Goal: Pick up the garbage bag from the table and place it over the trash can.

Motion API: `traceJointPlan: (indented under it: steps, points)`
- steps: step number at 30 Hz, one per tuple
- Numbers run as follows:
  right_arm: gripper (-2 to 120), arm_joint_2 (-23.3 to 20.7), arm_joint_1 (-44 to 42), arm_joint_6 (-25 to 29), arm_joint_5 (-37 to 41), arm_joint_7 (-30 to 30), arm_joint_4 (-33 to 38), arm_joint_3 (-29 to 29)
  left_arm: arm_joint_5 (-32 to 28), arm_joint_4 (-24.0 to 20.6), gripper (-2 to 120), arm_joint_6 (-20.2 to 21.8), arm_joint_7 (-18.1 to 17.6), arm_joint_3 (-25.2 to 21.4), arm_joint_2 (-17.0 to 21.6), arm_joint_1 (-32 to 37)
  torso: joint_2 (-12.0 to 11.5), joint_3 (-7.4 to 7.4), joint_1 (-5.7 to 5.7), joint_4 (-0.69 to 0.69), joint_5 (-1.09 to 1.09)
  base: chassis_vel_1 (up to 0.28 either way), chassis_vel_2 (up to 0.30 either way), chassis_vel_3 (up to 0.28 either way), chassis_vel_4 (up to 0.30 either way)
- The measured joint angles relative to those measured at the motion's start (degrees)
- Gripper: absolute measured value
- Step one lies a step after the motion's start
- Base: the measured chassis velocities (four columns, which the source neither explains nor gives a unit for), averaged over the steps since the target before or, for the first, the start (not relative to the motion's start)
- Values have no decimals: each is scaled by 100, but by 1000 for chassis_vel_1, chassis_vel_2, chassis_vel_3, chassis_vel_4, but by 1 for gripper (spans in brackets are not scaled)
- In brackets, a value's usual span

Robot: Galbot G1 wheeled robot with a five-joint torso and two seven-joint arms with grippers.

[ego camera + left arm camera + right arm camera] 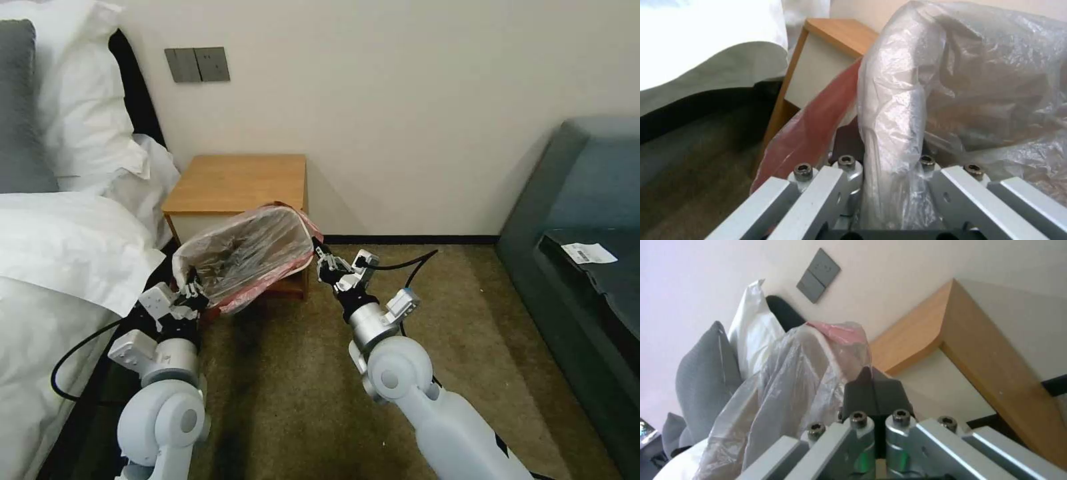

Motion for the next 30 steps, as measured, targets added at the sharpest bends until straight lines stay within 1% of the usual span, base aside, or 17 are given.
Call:
traceJointPlan:
  steps: [12,14,22,25,30]
  points:
    - [0,-76,-174,0,-65,20,146,-23,-217,-35,8,6,-24,-40,-30,-62,0,0,0,0,0,0,0,0,0]
    - [0,-144,-245,10,-119,10,146,6,-477,-125,8,47,-71,-49,-47,-75,0,0,0,0,1,0,0,0,0]
    - [0,-160,-299,68,-280,-28,46,63,-904,-307,8,173,-165,-65,-48,-71,0,0,0,0,1,0,0,0,0]
    - [0,-153,-254,129,-391,-58,-130,121,-1290,-529,8,336,-251,-66,-24,6,0,0,0,0,1,0,0,0,0]
    - [0,-156,-219,185,-470,-66,-321,176,-1457,-692,8,450,-289,-35,-7,102,0,0,0,-1,1,0,0,0,0]
